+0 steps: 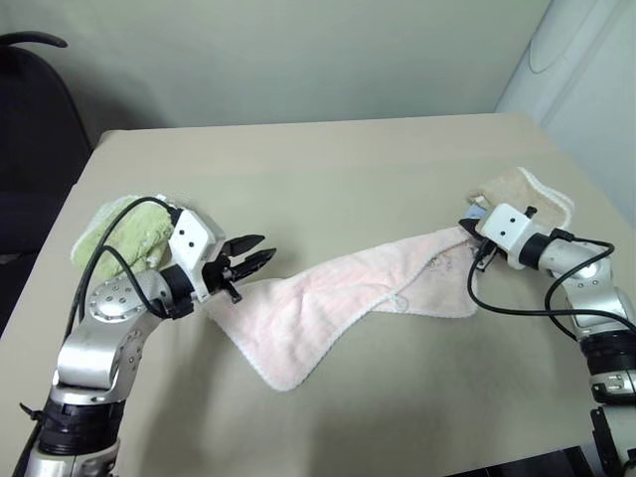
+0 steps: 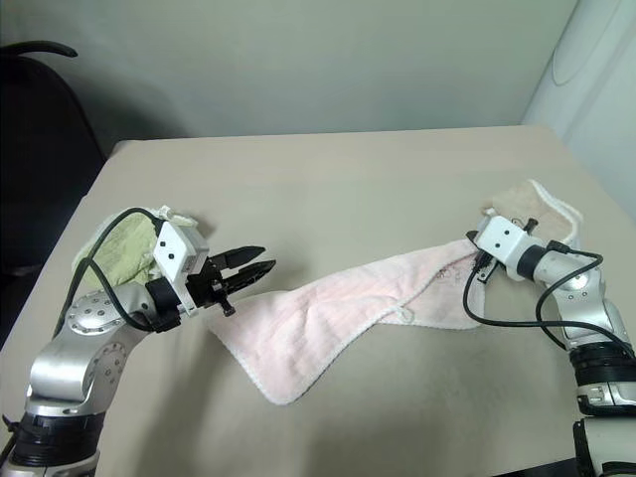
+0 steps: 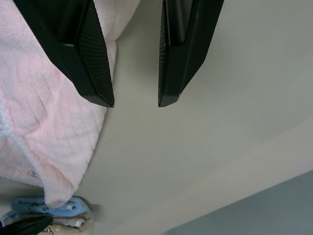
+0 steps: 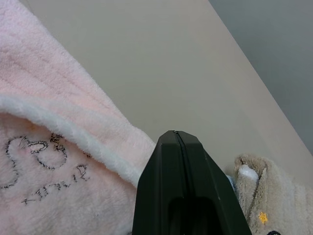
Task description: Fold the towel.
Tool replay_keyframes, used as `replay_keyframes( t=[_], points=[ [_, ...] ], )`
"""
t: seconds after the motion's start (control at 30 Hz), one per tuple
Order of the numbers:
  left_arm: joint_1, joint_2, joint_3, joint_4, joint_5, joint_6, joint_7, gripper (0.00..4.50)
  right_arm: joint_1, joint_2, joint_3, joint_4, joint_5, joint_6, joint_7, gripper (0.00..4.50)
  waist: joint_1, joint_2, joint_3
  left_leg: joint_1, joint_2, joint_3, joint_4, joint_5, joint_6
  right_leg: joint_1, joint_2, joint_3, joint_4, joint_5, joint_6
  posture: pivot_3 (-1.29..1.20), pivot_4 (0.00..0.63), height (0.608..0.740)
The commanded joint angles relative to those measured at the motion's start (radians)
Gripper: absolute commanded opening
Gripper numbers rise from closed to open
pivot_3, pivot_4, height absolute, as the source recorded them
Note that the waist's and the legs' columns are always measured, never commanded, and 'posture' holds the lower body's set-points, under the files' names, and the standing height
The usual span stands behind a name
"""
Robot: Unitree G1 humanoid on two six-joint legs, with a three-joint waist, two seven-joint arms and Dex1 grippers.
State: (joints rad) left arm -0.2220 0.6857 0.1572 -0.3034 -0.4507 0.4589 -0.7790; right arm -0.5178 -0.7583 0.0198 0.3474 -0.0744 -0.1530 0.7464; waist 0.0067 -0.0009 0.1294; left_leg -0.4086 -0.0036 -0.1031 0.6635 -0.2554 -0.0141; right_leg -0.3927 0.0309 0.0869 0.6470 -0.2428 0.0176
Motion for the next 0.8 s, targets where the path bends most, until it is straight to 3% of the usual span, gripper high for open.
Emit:
replay_keyframes(
  t=[0.03,0.8],
  points=[
    [-0.021,-0.001,0.004,-0.009,-0.004,-0.020,-0.006,1.56,-0.002,-0.019,-0.024,-0.029,0.000,-0.019,-0.015,0.01,0.000,0.000,0.000,0.000,0.000,0.000,0.000,0.000,0.000,0.000,0.000,0.000,0.000,0.000,0.000,0.00,0.150,0.740],
    [0.023,-0.046,0.005,0.006,0.033,-0.056,0.047,1.56,0.082,-0.023,-0.049,-0.094,0.009,-0.004,-0.040,0.01,0.000,0.000,0.000,0.000,0.000,0.000,0.000,0.000,0.000,0.000,0.000,0.000,0.000,0.000,0.000,0.00,0.150,0.740]
  ],
)
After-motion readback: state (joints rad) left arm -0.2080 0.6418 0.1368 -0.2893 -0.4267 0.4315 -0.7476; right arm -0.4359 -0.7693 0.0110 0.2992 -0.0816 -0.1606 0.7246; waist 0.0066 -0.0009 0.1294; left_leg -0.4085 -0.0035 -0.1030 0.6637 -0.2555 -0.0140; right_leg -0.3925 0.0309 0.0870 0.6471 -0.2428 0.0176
